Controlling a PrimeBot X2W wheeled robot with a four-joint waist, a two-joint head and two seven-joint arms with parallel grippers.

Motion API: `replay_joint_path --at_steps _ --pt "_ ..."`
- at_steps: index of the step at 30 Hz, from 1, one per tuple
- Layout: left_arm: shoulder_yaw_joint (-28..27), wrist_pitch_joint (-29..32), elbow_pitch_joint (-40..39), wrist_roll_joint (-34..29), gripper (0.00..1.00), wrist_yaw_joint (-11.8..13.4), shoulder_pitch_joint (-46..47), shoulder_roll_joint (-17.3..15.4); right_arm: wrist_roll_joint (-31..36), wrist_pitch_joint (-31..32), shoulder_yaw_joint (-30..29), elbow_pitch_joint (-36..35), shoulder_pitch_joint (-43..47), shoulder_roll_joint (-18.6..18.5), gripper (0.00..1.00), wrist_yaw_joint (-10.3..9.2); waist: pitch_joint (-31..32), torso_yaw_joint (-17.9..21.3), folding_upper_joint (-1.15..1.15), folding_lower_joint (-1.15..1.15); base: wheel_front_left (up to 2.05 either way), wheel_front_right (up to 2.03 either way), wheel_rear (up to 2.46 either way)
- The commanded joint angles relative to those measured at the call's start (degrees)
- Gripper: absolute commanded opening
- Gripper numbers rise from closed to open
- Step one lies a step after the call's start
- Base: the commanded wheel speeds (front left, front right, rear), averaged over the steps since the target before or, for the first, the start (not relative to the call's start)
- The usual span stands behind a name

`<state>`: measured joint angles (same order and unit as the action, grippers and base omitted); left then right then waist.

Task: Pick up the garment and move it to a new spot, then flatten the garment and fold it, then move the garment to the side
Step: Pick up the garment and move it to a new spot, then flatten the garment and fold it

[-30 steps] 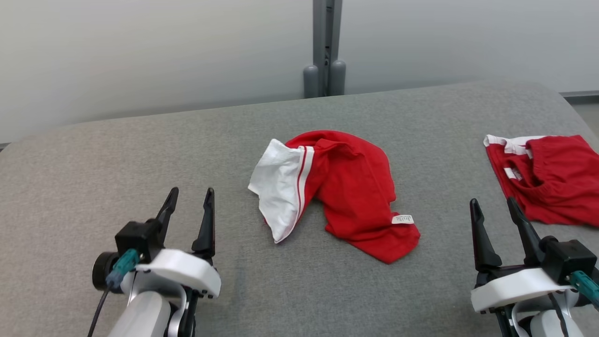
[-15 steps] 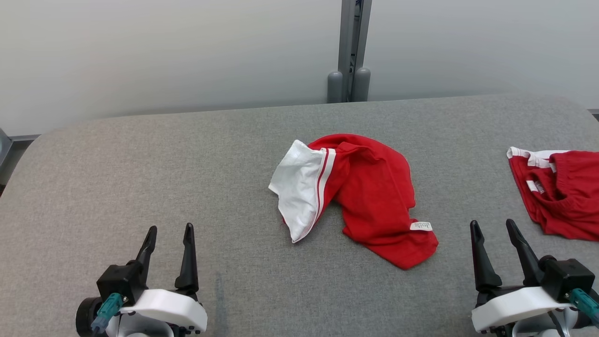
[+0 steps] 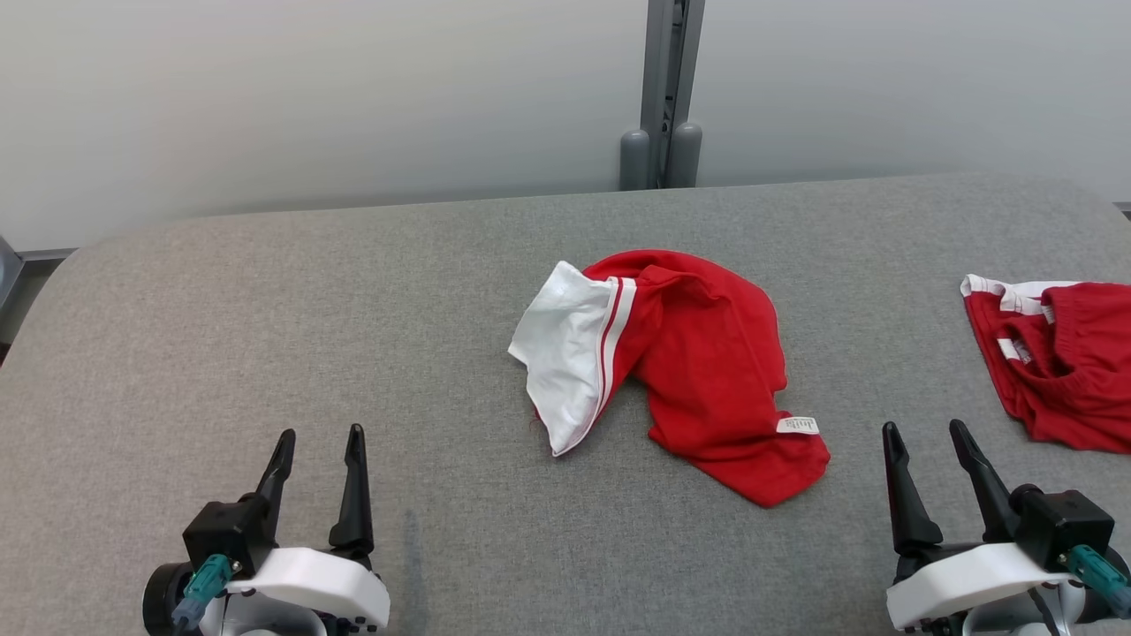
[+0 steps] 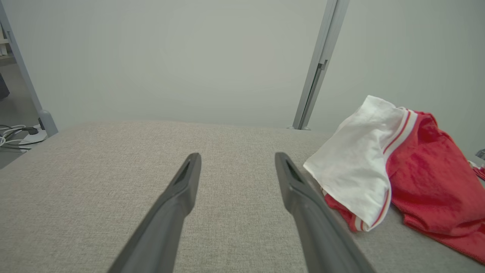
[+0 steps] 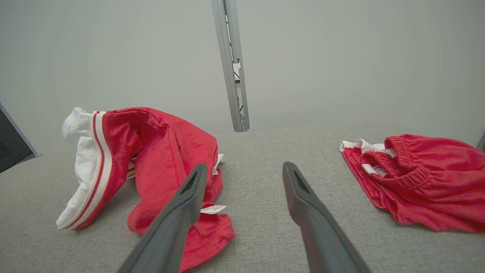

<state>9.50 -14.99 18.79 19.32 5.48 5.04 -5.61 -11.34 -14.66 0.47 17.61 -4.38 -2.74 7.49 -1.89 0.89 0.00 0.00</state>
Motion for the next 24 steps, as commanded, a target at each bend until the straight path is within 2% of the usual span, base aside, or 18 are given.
replay_joint_path --at_steps 1,13,19,24 --pt "-0.3 -0.3 0.1 -0.4 1.00 -0.5 0.4 0.0 0.1 -0.3 -0.1 0.1 -0.4 -0.3 1.00 0.01 -0.1 0.0 0.00 0.00 0.00 0.00 0.00" --pt "-1.4 -0.3 0.3 -1.7 1.00 -1.7 1.4 1.1 2.2 -0.1 1.4 0.2 -2.9 -0.3 1.00 0.01 -1.4 -1.1 0.00 0.00 0.00 0.00 0.00" --pt "-1.6 -0.3 0.4 -2.4 1.00 -2.2 2.0 1.6 5.1 1.8 5.5 -0.8 -7.5 -0.3 1.00 0.01 -2.1 -2.5 0.00 0.00 0.00 0.00 0.00" --pt "-1.5 -0.3 0.0 -2.7 1.00 -2.4 2.9 1.9 7.9 4.2 11.4 2.6 -13.9 -0.7 1.00 0.01 -3.2 -4.1 0.00 0.00 0.00 0.00 0.00"
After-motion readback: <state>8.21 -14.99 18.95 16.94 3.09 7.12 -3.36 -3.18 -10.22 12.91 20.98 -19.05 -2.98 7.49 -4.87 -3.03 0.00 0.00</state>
